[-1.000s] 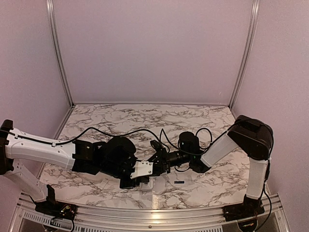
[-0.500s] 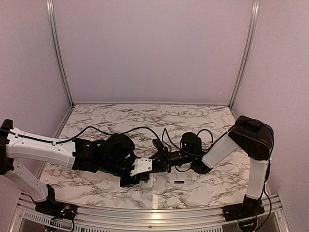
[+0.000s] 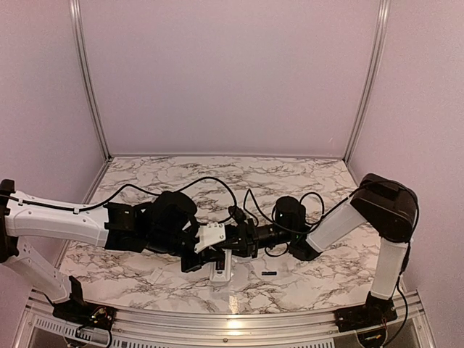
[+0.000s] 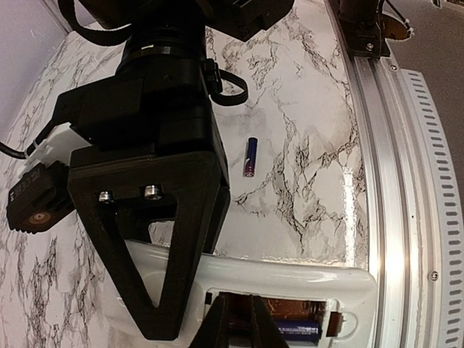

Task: Load the batteries into the remote control
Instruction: Load the battery into the battery compartment, then adjust the battery in the battery compartment.

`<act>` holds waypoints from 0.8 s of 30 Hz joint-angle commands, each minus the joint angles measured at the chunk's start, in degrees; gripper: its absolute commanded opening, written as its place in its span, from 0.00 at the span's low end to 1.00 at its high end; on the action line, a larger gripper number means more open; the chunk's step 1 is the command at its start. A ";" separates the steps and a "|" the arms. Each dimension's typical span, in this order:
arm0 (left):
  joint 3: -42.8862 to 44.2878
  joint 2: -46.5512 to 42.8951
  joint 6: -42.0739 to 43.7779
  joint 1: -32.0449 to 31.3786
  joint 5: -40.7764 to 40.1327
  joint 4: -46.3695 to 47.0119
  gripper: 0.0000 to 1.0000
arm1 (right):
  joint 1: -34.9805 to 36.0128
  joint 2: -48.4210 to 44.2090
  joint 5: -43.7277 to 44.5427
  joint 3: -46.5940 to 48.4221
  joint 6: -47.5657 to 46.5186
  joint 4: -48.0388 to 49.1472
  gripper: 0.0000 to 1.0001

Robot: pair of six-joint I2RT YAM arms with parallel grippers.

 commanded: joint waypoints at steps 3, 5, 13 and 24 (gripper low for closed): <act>0.83 -7.62 -2.51 -0.29 -4.86 -3.54 0.28 | -1.54 -5.00 -0.26 1.61 -11.00 -6.68 0.00; 0.93 -10.48 -4.34 -0.54 -6.34 -1.98 0.39 | -2.85 -6.06 0.95 1.93 -14.92 -11.02 0.00; -2.87 -15.96 -24.37 0.54 -17.18 5.79 0.99 | -5.06 -12.16 7.10 4.80 -31.14 -27.32 0.00; -0.38 -3.40 -42.95 1.62 -13.51 9.16 0.84 | -5.86 -16.20 11.24 4.22 -35.52 -31.68 0.00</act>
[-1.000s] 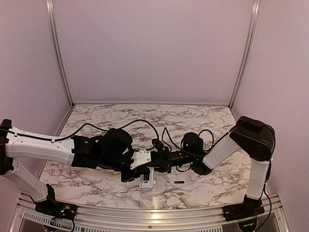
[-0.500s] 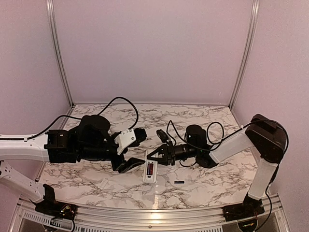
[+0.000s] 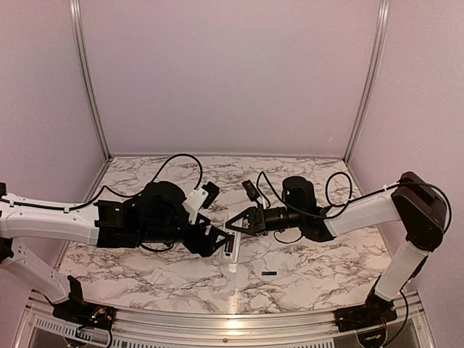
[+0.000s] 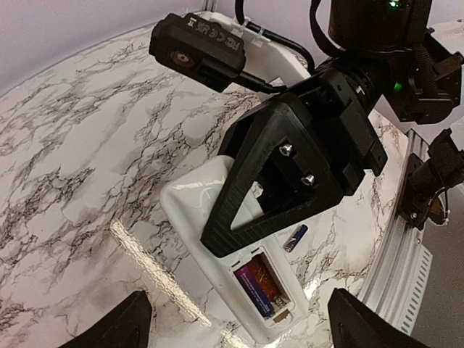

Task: Load the batteries into the remote control
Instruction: Adjust the battery in the battery compartment.

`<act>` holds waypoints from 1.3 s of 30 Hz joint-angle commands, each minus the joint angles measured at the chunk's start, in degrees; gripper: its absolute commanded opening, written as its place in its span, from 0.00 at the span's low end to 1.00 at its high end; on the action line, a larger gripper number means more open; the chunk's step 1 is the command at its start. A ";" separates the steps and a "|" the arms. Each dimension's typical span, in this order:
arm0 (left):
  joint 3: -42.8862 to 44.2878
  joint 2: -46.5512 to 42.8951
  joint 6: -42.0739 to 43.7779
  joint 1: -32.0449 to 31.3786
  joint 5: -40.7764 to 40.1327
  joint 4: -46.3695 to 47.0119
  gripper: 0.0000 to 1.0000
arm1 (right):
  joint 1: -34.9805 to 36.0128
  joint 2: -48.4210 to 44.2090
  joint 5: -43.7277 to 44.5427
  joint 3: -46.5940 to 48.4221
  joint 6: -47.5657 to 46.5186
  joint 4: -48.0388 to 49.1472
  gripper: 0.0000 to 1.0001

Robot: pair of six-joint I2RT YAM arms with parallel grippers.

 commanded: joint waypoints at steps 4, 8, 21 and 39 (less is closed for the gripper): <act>3.72 6.70 -9.51 0.33 -0.69 -0.15 0.72 | -1.24 -3.63 3.63 0.40 -3.26 -3.51 0.00; 4.32 9.27 -11.03 0.31 -0.80 -0.40 0.63 | -1.57 -4.36 3.78 0.21 -2.93 -3.48 0.00; 8.36 13.83 -11.41 0.33 -4.18 -4.43 0.40 | -2.22 -5.43 2.85 -1.37 -1.46 -0.50 0.00; 12.72 17.51 -6.84 0.33 -1.63 -7.72 0.53 | -6.11 -6.44 2.68 -3.54 -1.37 -0.37 0.00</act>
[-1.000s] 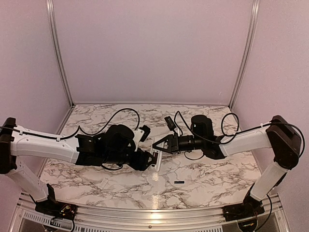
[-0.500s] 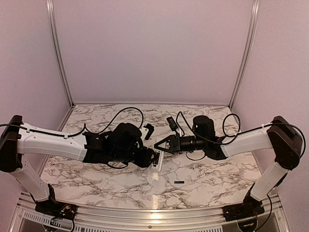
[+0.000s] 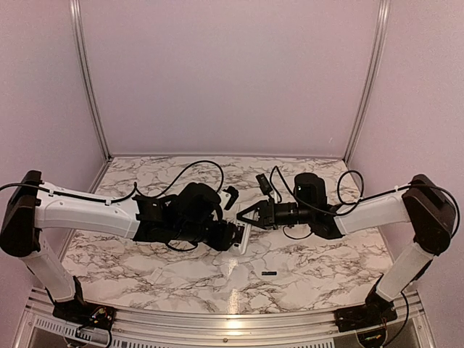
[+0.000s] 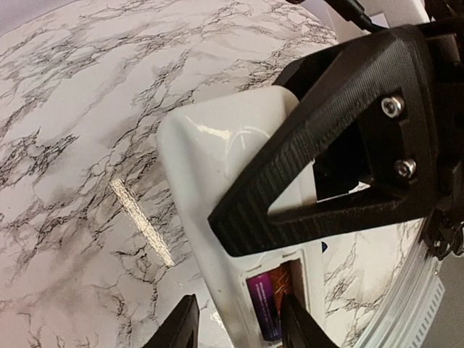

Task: Load the batteries into the remote control
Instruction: Adjust the battery in the battery compartment, then pick up the battery from the center of the board.

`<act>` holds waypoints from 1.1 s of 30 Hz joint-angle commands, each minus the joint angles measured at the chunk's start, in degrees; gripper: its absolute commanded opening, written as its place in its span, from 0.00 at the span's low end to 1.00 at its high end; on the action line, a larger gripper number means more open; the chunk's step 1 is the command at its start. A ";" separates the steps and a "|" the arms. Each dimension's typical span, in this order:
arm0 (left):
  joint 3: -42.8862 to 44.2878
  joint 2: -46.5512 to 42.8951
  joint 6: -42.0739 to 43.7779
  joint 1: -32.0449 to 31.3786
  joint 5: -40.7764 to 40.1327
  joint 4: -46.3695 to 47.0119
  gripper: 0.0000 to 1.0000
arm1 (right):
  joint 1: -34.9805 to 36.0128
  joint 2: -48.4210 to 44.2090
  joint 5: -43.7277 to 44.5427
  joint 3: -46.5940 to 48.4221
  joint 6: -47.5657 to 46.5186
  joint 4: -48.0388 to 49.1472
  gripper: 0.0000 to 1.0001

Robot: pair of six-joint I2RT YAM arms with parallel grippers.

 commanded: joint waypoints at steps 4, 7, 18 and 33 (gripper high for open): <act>0.24 -1.87 8.62 0.42 4.15 -1.77 0.78 | -7.22 -3.61 -1.68 -4.67 0.32 2.06 0.00; 0.11 -1.69 12.77 0.59 5.16 -1.85 0.80 | -11.82 -7.29 -1.91 -7.20 -2.22 -1.16 0.00; 18.42 17.76 28.54 -2.81 13.91 -14.28 0.58 | -25.03 -17.17 -4.21 -12.31 -9.26 -11.87 0.00; 36.01 34.26 33.52 -7.34 7.41 -24.59 0.45 | -30.74 -19.68 -6.57 -14.38 -11.43 -15.04 0.00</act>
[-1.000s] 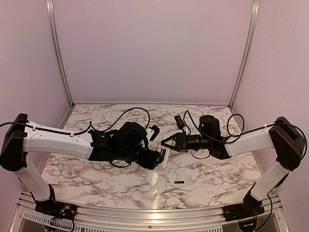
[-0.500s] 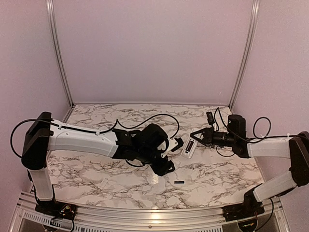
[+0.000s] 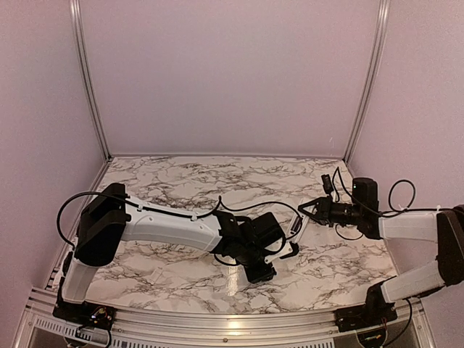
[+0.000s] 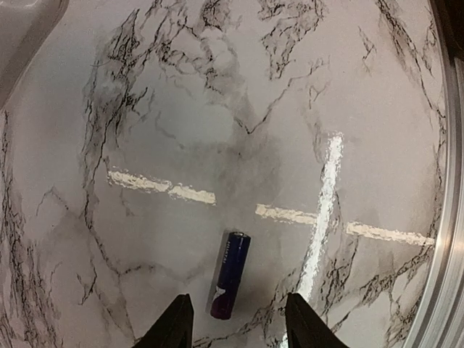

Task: Load the batteries into the remote control
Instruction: Pick up the battery from the center of the board.

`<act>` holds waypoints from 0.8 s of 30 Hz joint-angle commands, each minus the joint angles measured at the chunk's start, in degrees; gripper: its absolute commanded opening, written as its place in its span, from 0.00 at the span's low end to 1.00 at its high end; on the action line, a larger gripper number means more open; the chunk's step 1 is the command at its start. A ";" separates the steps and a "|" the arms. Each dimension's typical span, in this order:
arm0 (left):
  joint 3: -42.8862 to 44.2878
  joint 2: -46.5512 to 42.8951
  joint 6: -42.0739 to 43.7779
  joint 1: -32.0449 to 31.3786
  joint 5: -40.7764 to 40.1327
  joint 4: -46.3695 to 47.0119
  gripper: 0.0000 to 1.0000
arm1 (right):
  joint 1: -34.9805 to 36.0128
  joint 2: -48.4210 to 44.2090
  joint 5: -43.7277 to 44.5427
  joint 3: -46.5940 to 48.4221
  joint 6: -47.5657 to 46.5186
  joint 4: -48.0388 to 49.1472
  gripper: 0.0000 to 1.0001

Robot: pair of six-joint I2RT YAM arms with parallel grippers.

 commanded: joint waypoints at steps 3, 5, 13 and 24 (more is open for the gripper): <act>5.58 4.35 2.11 -0.83 -3.46 -4.00 0.44 | -0.83 -1.24 -1.20 0.05 -1.21 -0.90 0.00; 6.87 5.35 2.36 -0.91 -3.46 -4.66 0.41 | -0.85 -1.35 -1.28 0.05 -1.41 -1.25 0.00; 8.06 7.44 2.29 -1.00 -5.01 -6.34 0.26 | -0.95 -1.93 -0.42 0.48 -3.10 -3.35 0.00; -5.72 -2.55 -5.36 1.81 -6.93 -8.55 0.00 | -0.69 -0.57 -0.78 0.84 -3.52 -2.85 0.00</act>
